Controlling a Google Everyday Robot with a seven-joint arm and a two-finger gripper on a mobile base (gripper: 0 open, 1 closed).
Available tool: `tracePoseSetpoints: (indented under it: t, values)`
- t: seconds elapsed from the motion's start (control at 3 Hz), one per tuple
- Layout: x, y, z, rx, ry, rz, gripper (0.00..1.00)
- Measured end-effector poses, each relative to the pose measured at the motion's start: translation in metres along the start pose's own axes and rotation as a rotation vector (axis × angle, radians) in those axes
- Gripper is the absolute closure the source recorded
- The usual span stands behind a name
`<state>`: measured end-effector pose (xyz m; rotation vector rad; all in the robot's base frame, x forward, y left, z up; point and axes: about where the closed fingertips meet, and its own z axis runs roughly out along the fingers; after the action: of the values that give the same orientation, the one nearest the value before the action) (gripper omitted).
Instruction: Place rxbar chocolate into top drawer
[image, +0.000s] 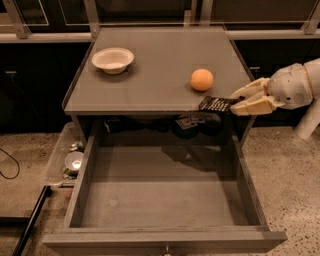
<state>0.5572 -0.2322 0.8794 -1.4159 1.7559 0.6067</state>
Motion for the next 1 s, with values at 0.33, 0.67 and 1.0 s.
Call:
tracePoseSetpoints:
  t: [0.33, 0.67, 1.0]
  values:
    - [-0.001, -0.001, 0.002, 0.002, -0.001, 0.001, 1.00]
    - [0.006, 0.012, 0.011, 0.016, 0.038, -0.008, 1.00]
    - [0.027, 0.041, 0.017, 0.076, 0.116, -0.039, 1.00]
